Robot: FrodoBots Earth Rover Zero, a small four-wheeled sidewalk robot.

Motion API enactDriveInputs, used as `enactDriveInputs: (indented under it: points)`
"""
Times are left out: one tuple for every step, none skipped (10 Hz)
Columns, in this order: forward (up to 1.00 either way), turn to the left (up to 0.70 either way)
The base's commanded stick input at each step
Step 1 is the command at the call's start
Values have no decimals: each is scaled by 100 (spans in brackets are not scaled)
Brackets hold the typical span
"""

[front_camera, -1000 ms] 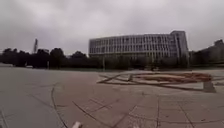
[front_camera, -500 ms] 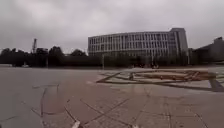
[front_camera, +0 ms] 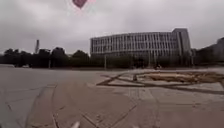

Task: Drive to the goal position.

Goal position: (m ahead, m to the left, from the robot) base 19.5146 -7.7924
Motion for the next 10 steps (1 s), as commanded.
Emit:
enactDriveInputs:
  points:
    - [70,0]
    - [70,0]
    - [70,0]
    - [70,0]
    - [70,0]
    - [70,0]
    - [70,0]
    - [70,0]
    - [70,0]
    - [70,0]
